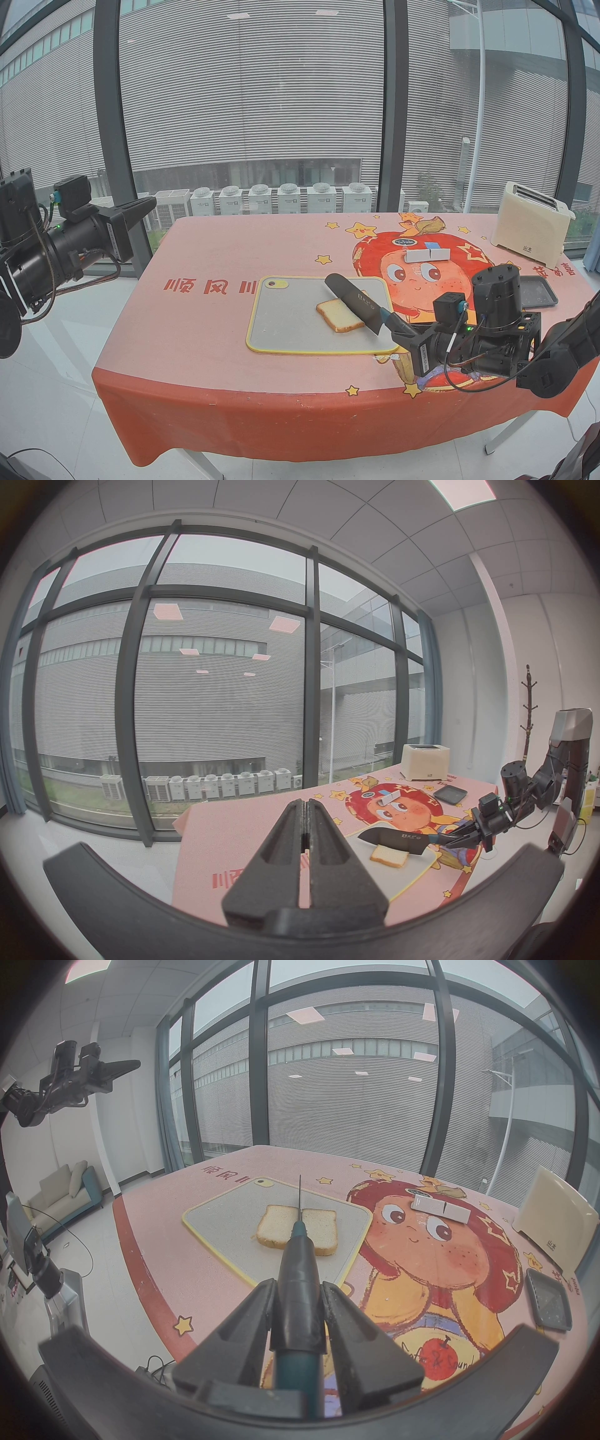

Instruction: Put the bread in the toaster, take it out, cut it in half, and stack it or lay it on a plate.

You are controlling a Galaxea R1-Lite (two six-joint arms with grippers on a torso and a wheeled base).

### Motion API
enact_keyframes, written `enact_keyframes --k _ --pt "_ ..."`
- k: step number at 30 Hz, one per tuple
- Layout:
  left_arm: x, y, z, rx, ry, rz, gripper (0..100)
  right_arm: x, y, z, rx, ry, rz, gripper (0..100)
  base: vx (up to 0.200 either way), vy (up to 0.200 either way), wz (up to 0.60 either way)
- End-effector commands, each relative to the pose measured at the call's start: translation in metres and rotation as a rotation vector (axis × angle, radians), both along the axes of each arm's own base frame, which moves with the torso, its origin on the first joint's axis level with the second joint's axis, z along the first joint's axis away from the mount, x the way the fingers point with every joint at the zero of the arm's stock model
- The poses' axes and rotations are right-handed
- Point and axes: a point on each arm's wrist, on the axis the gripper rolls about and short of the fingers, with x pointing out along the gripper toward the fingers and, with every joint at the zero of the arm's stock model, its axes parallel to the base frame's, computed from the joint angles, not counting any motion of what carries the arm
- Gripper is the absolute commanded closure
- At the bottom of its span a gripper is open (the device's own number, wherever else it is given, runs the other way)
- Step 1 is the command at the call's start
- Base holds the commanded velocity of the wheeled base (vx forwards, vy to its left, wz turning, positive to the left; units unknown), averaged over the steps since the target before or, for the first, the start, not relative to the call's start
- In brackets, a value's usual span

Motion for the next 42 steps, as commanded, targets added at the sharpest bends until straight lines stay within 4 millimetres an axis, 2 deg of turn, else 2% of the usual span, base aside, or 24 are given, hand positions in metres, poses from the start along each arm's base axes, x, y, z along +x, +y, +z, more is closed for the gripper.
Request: enact_keyframes --k 1,15,20,21,32,42 --pt "-0.004 0.013 -0.003 0.004 0.007 0.045 100 0.001 0.0 0.0 0.004 -0.01 -0.001 100 0.0 0.0 0.0" --pt "-0.026 0.016 -0.004 0.003 -0.002 0.058 100 0.003 -0.002 0.001 0.015 -0.037 -0.01 100 0.0 0.0 0.0" --pt "-0.039 0.028 -0.005 0.004 -0.011 0.103 100 0.002 0.0 0.002 0.019 -0.041 -0.001 100 0.0 0.0 0.0" --pt "-0.043 0.028 -0.005 0.003 -0.016 0.103 0 0.002 0.0 0.003 0.021 -0.041 -0.001 100 0.0 0.0 0.0" --pt "-0.064 0.029 -0.002 -0.005 -0.019 0.111 0 0.0 0.001 0.006 0.026 -0.052 0.003 100 0.0 0.0 0.0" --pt "-0.094 0.032 -0.034 0.006 0.047 0.157 0 -0.004 0.002 0.012 0.039 -0.066 0.014 100 0.0 0.0 0.0"
